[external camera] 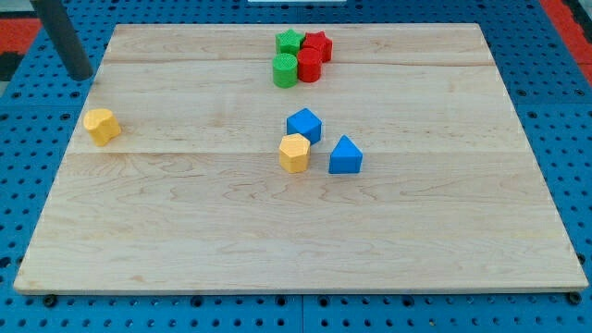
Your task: Push the yellow heart into the yellow hexagon
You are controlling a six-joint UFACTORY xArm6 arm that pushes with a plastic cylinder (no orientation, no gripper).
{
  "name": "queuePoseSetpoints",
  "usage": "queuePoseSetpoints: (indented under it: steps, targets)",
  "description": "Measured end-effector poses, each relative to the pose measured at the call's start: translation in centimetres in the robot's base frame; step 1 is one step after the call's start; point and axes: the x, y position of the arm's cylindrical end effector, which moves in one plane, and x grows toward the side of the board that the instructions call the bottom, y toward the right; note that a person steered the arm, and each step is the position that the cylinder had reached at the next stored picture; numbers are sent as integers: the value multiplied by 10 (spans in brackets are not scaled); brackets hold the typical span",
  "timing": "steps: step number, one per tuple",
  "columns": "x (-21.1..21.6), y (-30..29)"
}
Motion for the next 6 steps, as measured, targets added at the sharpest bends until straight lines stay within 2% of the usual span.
queuePoseSetpoints:
  steps: [2, 3, 4, 5, 6]
  targets:
    - [73, 5]
    - [88, 62]
    - [122, 6]
    - [134, 23]
    - [134, 111]
